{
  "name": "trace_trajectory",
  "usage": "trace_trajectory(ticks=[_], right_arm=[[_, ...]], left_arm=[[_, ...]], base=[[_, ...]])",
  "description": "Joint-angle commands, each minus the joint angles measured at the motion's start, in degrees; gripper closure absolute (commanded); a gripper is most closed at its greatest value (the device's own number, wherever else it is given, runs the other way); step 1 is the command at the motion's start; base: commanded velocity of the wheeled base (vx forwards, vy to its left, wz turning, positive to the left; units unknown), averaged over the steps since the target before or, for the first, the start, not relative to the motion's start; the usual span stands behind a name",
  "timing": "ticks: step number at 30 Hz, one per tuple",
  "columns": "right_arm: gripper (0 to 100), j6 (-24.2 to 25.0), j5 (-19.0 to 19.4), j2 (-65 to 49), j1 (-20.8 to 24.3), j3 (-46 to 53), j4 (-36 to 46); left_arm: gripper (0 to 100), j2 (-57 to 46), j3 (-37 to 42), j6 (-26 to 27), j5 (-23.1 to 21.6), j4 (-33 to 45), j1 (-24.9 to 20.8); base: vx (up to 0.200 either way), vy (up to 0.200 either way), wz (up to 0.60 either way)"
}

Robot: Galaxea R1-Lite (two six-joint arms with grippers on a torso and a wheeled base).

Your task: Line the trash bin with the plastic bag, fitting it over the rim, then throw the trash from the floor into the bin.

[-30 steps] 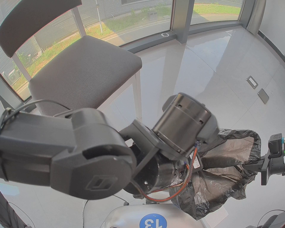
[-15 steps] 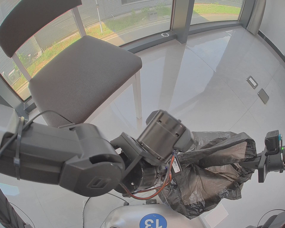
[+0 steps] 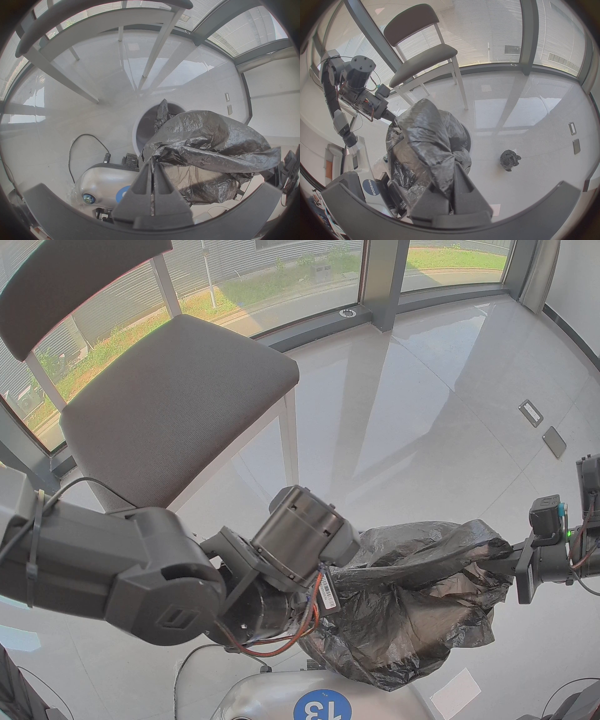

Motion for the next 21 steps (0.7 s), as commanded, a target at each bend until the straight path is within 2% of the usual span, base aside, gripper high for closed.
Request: trace_trajectory(ticks=[1, 10, 16, 21], right_arm=[[100, 0.1, 0.01, 5.61, 1.52, -1.17, -2.42], [100, 0.28, 1.06, 10.53, 4.6, -5.38, -2.77], [100, 0.36, 1.06, 11.41, 4.77, -6.26, -2.86], [100, 0.45, 0.97, 10.71, 4.16, -5.74, -2.77]], left_arm=[[100, -3.29, 1.9, 0.27, 0.58, 0.39, 1.48], [100, -8.12, 3.83, 2.73, 1.02, 1.09, 4.38], [100, -7.59, 3.4, 3.17, 0.93, 0.47, 5.09], [100, -1.44, -2.58, 3.08, 0.93, -0.32, 4.38]], base=[[0.0, 0.0, 0.0], [0.0, 0.0, 0.0], [0.0, 0.0, 0.0], [0.0, 0.0, 0.0]])
